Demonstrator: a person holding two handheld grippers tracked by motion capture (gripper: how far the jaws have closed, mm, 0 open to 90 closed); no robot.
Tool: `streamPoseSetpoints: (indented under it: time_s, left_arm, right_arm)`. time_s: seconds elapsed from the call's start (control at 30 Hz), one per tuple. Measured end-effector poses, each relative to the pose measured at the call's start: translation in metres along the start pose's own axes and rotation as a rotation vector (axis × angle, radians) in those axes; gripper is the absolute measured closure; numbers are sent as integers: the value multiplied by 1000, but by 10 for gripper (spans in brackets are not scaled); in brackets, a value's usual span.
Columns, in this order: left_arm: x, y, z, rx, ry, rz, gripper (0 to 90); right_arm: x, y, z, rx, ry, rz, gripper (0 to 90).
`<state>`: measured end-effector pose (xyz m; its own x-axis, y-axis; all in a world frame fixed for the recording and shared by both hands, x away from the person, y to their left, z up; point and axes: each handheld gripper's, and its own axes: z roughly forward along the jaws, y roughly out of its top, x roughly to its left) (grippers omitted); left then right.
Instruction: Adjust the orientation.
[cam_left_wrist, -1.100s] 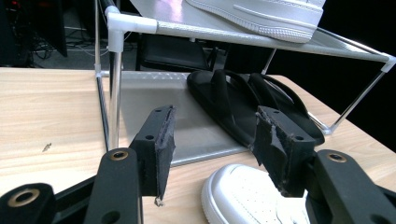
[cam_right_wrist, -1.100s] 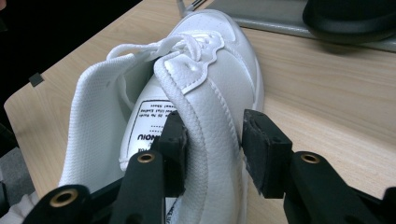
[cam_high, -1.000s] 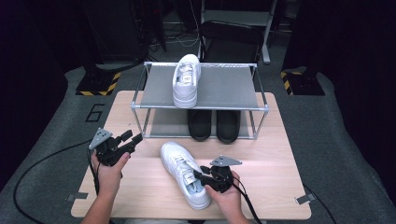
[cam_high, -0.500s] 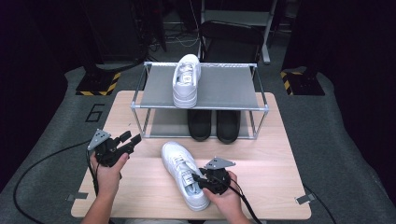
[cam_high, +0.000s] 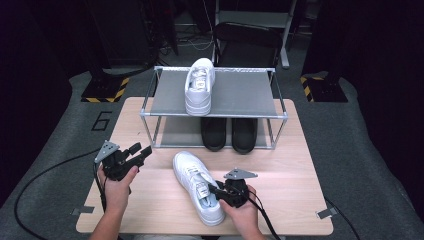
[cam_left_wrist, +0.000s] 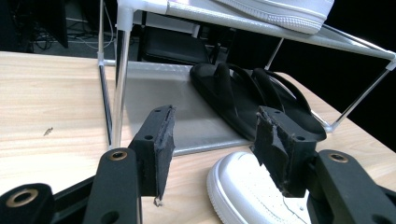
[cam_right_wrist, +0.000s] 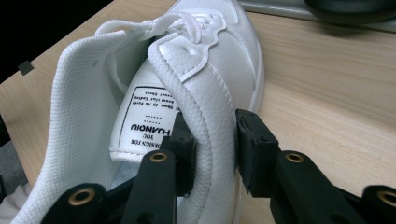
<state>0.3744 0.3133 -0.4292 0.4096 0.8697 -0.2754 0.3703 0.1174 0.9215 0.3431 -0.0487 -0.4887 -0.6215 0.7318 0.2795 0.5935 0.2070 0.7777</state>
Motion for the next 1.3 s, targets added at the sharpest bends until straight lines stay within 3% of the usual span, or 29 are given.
streamPoseSetpoints:
  time_s: [0.1, 0.5, 0.7, 1.3]
  left_arm:
    - [2, -3, -2, 2, 0, -3, 472]
    - [10, -19, -8, 10, 5, -16, 473]
    - [13, -28, -10, 16, 12, -30, 475]
    - [15, -33, -16, 5, 37, -16, 475]
  right_arm:
    - [2, -1, -1, -21, -24, -11, 741]
    - [4, -5, -3, -84, -31, 13, 789]
    - [2, -5, -4, -87, -28, 21, 812]
    - [4, -6, -8, -134, -14, 62, 821]
